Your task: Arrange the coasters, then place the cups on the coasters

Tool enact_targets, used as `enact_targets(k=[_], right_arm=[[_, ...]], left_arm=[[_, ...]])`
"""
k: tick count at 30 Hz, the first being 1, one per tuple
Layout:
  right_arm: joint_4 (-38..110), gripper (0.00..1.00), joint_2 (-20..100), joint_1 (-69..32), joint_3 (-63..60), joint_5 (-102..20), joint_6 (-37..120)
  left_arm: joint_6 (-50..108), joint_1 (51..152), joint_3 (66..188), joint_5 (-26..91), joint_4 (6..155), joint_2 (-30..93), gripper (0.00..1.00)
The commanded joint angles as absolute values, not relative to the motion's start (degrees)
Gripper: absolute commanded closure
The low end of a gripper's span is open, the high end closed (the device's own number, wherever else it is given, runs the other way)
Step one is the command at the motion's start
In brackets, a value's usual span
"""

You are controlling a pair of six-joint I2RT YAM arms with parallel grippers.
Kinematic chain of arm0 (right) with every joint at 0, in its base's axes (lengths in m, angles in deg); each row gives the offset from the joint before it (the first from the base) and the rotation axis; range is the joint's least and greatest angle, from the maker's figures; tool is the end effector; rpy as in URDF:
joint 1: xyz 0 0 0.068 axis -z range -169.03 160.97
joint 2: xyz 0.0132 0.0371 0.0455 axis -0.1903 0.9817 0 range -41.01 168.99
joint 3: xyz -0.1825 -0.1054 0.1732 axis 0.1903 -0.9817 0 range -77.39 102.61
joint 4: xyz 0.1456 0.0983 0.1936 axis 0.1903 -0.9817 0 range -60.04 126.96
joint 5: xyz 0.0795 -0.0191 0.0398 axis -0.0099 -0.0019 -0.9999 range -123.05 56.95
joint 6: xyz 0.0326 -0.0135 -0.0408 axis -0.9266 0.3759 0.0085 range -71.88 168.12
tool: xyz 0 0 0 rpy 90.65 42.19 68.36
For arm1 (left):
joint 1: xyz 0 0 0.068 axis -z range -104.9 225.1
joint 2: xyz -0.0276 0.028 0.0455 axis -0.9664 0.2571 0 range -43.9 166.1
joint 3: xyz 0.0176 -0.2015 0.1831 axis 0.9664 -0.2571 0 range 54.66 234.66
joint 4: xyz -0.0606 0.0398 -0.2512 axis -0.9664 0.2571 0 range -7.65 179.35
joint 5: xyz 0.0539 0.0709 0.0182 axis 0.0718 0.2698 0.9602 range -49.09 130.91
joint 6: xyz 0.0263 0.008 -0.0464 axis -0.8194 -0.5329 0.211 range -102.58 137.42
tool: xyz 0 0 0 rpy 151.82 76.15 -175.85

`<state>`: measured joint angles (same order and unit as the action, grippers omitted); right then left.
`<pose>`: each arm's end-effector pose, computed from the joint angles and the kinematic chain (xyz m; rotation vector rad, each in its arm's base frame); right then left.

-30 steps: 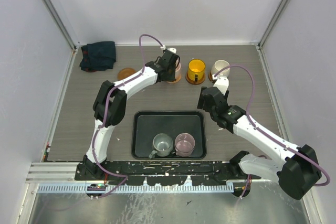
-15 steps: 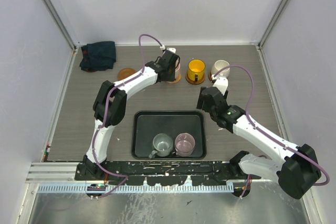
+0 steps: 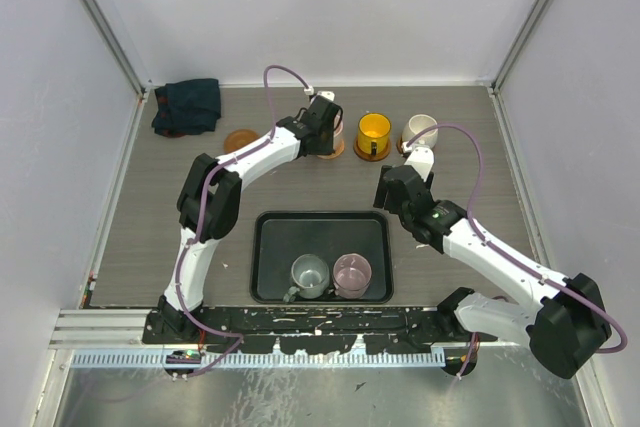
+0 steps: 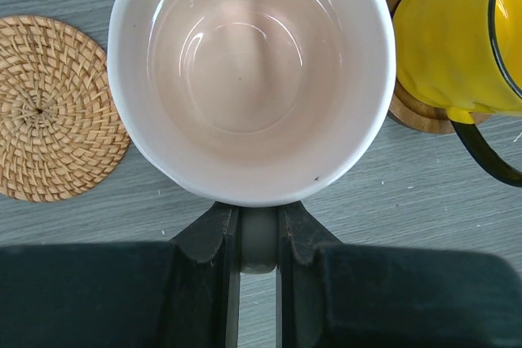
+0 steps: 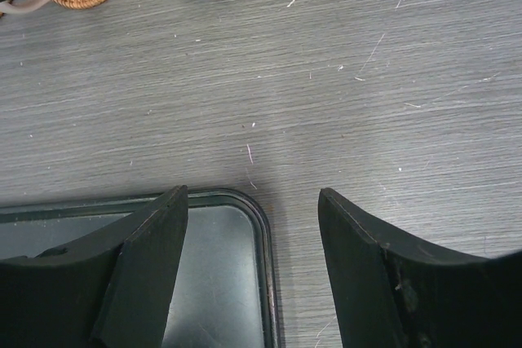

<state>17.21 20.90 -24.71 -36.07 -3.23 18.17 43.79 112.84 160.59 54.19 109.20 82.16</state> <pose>0.1940 0.1175 0.2485 0.1572 2.1620 0.0582 0.4005 -0.2997 0.2194 0.1269 2.3749 -0.2625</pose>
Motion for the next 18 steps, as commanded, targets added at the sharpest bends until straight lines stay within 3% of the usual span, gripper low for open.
enact_targets(k=[1, 18], right_arm=[[19.6, 0.30, 20.7, -25.1, -35.8, -3.1, 17.3], [19.9, 0.30, 20.8, -25.1, -36.1, -3.9, 17.0]], left_arm=[[44.6, 112.6, 161.4, 55.2, 104.1, 78.9, 1.00], [45.2, 112.6, 159.9, 55.0, 103.5, 78.2, 1.00]])
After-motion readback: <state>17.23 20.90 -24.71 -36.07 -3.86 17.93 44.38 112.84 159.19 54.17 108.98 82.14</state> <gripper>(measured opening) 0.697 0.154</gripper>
